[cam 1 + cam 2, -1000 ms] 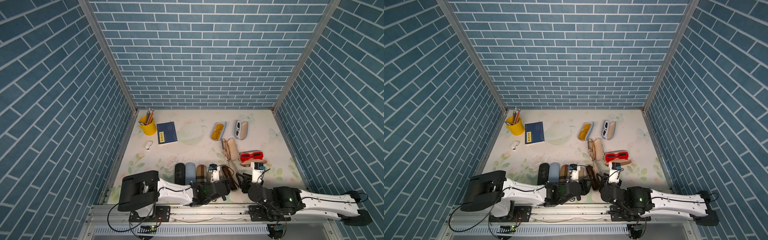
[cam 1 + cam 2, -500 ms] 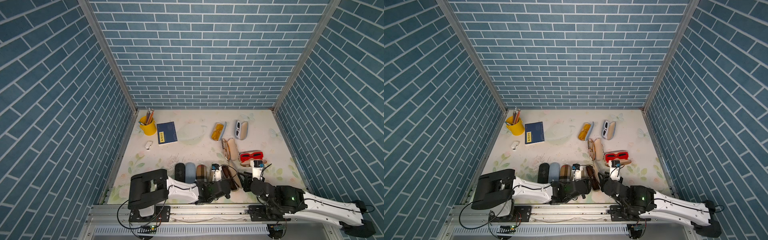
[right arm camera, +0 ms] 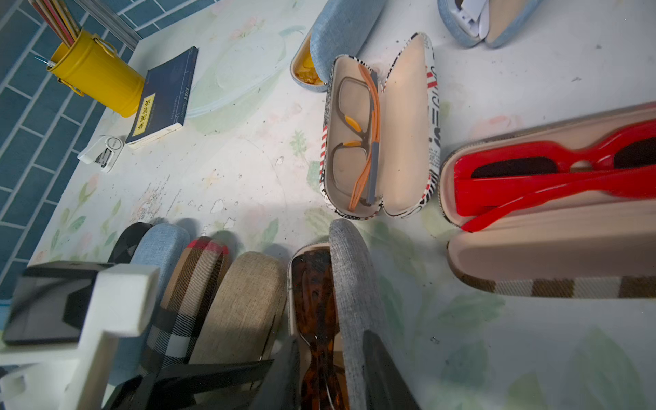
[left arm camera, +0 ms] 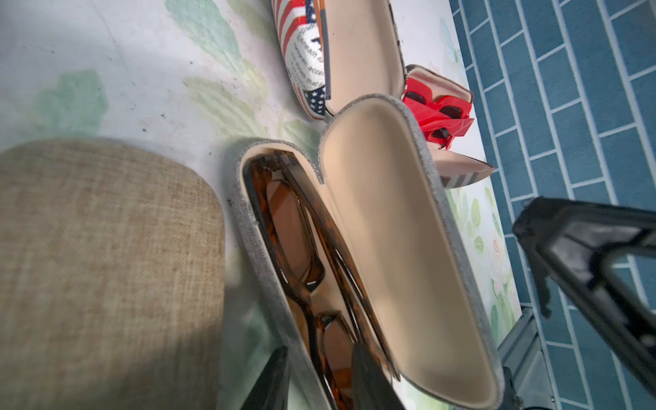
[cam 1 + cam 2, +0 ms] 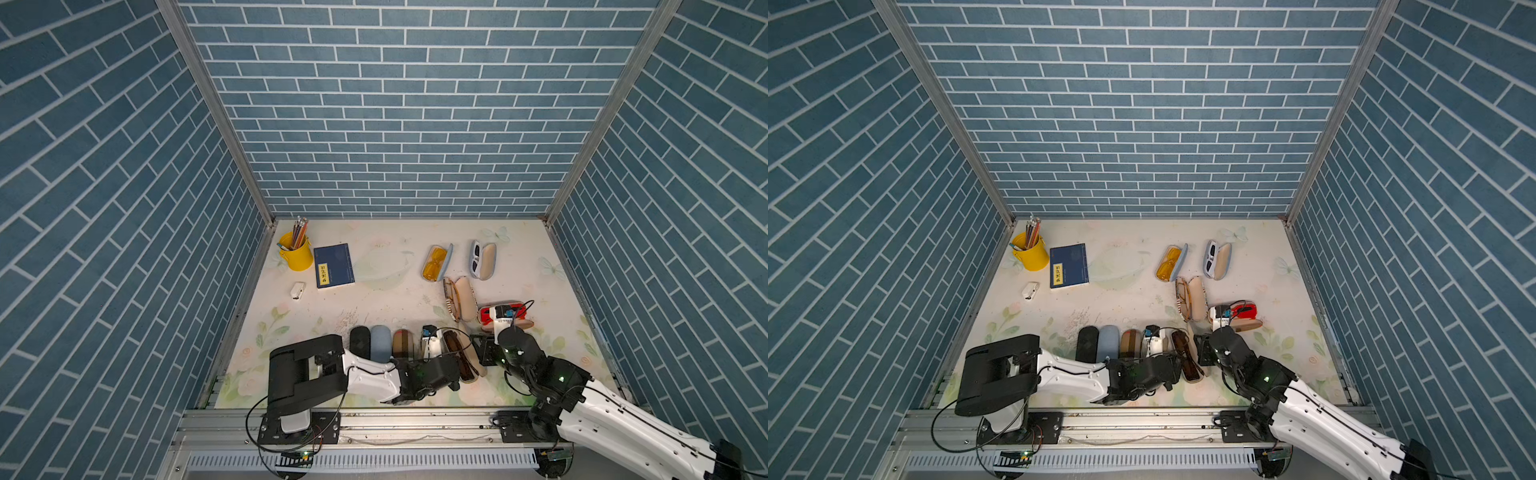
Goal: Close the glasses case
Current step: Close the glasses case at the center of the board.
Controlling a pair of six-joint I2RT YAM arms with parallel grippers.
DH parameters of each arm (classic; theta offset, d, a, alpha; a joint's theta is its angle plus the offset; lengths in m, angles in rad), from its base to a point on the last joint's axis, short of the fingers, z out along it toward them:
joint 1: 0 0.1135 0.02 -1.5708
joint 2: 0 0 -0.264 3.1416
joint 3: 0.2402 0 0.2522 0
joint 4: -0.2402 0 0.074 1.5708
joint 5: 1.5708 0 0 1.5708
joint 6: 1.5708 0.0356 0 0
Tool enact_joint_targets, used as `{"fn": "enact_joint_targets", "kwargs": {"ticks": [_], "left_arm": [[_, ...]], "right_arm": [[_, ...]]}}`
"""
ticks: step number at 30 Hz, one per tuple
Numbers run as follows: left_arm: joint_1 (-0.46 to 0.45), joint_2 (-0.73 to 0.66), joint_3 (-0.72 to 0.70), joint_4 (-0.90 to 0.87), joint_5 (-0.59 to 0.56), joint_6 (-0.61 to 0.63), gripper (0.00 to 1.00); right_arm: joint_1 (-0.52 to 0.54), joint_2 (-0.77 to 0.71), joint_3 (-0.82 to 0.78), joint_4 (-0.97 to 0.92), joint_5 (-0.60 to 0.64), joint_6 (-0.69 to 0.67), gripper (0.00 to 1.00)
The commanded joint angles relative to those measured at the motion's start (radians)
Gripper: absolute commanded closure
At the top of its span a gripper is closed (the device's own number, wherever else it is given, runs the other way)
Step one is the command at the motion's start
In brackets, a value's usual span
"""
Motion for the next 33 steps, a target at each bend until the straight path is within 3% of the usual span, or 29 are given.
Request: {"fn": "enact_joint_targets", "kwargs": {"ticks": [1,21,28,33], "left_arm": [[0.014,0.025,0.008,0.019,0.014,0.026,0.69],[0.029,0.047,-0.001,0.042,0.031,0.031,0.77],[0.032,0.044,-0.015,0.045,0.025,0.031,0.78],[0.034,0.045,-0.017,0.047,0.028,0.031,0.78]], "right_arm": [[-0.037,-0.032,-0.036,0.037,-0.084,-0.055,0.73],[-0.058,-0.05,-0.131,0.173,-0.192,-0.051,0.88],[-0.062,-0.073,-0.005,-0.024,-0.037,-0.013,0.77],[-0.069,-0.068,-0.001,-0.069,0.085,0.041,0.75]]}}
